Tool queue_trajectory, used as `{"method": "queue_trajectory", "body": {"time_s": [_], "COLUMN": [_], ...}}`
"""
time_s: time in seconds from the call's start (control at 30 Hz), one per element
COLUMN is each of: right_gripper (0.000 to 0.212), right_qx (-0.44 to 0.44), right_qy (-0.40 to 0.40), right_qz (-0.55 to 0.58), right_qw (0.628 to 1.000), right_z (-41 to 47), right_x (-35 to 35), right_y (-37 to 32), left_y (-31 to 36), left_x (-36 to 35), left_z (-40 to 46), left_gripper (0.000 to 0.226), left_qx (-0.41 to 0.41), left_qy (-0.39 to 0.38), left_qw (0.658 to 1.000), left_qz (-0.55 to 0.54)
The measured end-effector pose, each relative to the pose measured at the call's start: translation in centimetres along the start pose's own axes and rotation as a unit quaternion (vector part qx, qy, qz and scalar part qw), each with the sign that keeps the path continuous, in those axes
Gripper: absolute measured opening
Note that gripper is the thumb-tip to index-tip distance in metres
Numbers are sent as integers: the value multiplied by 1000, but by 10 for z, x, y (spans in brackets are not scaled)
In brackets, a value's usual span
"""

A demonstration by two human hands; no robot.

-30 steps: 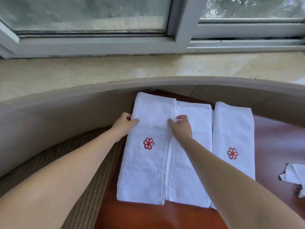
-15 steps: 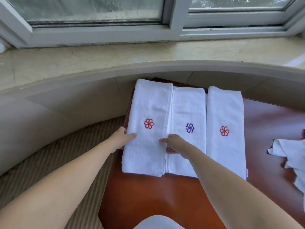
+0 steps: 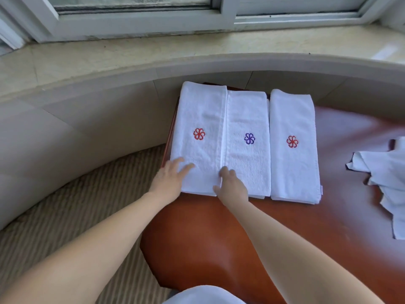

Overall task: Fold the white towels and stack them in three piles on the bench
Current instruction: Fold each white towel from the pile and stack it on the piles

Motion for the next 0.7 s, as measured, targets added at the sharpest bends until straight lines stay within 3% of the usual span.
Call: {"method": "queue_trajectory", "body": {"time_s": [0.03,0.1,0.27,0.43,0.7], "right_gripper": [41,52,64,67,65], "right_qx": [52,104,97,59,26], "right_qy": [-17,-87,-152,-52,74], "right_qz": [-30,-62,-53,-59,-62], "right_qw": [998,989,982,995,995], "right_z": [-4,-14,-55,-129,-281], "right_x": [-4,-14,-7,37,126], "right_y": [-7,-13,12,73,180], "left_y": [12,28,70,139,316], "left_x": [-5,-12,-5,16,74], "left_z": [-8,-21,-49,-87,-170], "left_gripper": [71,66,62,65,67], "left_qx": [-37,-13,37,9,-85], "left_qy": [-44,-135,-194,-142,-47], "left_qw": [998,991,980,990,995], "left_qz": [-2,-24,-28,-7,14]}}
Point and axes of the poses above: each hand's wrist, its own z-axis towards the middle knuckle, its own x-axis out of the back of the hand, y = z × x, the point moved 5 cm from there along z, towards the middle knuckle, and after that the axes turned 12 degrees about x, right-handed, at the moved point
